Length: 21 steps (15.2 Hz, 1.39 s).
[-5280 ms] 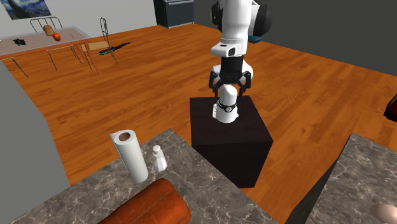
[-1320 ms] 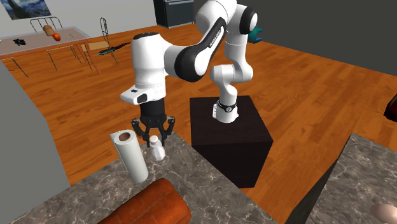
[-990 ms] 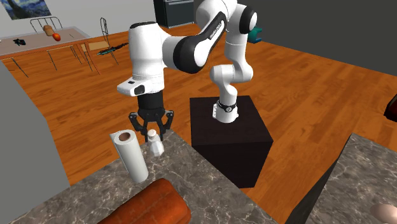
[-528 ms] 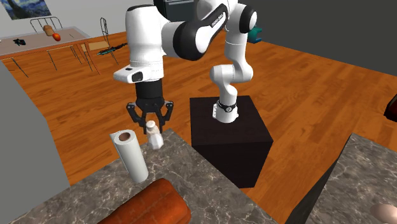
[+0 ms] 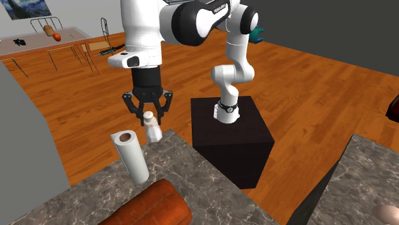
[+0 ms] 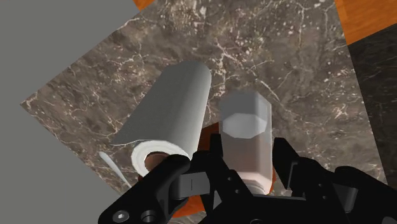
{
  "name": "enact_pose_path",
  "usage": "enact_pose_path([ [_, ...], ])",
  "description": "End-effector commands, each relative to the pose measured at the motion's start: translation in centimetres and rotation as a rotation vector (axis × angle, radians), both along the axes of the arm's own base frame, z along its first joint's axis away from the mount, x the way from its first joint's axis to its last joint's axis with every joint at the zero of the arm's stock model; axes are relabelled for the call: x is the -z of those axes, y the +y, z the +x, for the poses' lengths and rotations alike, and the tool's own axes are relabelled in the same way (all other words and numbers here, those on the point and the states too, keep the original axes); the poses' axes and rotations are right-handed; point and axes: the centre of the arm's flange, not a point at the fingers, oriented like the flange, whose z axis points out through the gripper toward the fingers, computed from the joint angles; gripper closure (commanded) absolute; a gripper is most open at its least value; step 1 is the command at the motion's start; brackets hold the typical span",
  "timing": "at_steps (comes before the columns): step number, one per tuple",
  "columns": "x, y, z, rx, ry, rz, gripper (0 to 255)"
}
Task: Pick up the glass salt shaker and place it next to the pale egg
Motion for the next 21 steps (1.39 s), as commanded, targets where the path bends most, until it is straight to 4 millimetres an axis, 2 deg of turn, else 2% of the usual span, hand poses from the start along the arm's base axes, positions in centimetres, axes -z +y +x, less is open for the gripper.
enact_pose_path([
  [1, -1.1, 0.0, -0.1, 0.0, 0.0, 0.0, 255],
  [3, -1.7, 0.0, -0.1, 0.0, 0.0, 0.0, 255],
  [21, -1.8, 23.6, 2.5, 0.0, 0.0, 0.0, 255],
])
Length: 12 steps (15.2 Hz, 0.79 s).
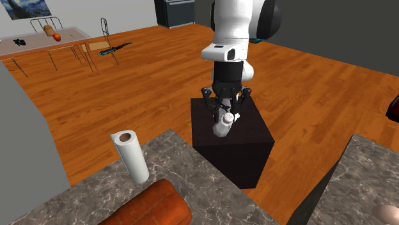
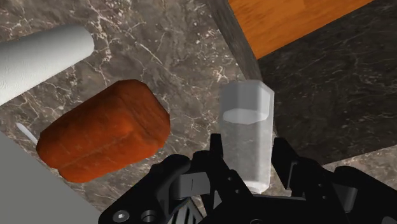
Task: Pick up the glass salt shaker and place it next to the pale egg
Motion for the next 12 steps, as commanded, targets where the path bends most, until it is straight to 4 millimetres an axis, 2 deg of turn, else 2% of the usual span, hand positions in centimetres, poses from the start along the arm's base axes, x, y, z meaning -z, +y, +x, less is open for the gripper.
enact_pose_path([
  [1, 0.1, 2.9, 0.3, 0.002, 0.0, 0.0, 255],
  [12, 0.1, 17.3, 1.9, 0.002, 0.0, 0.0, 255],
])
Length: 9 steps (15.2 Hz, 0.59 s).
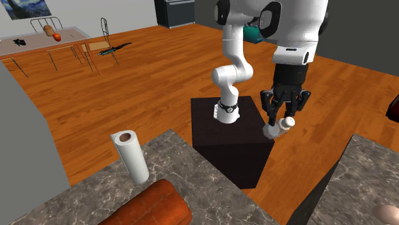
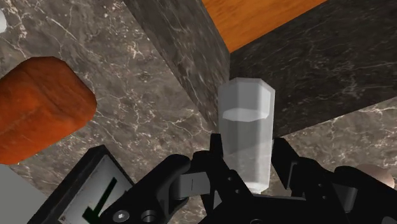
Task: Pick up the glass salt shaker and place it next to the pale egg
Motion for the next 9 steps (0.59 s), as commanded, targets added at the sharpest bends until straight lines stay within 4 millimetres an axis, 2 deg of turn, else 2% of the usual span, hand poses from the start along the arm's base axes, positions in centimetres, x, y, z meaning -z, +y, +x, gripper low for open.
enact_pose_path([
  [1, -0.3, 2.6, 0.0, 0.001, -0.001, 0.0, 255],
  [9, -0.3, 13.1, 1.2, 0.001, -0.001, 0.0, 255],
])
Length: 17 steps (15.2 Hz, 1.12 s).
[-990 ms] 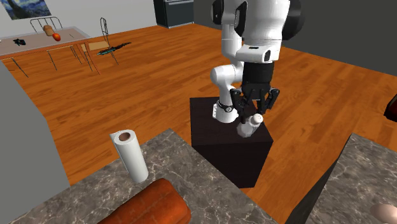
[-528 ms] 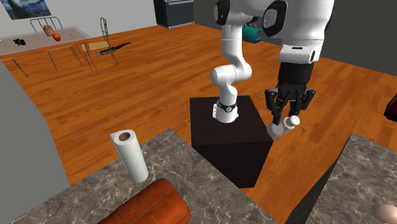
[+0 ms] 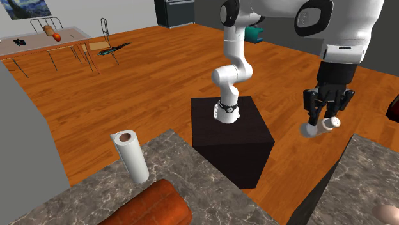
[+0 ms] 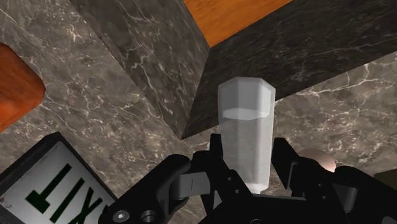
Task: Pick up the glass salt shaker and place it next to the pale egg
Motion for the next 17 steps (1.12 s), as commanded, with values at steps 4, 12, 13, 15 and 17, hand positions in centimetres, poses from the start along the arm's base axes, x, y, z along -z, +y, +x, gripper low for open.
enact_pose_path([
  [4, 0.1, 6.8, 0.8, 0.002, 0.0, 0.001, 255],
  [12, 0.0, 18.3, 2.0, 0.002, 0.0, 0.001, 255],
  [13, 0.6, 18.3, 2.0, 0.002, 0.0, 0.001, 255],
  [15, 1.6, 18.3, 2.0, 0.002, 0.0, 0.001, 255],
  [17, 2.7, 18.3, 2.0, 0.002, 0.0, 0.001, 255],
])
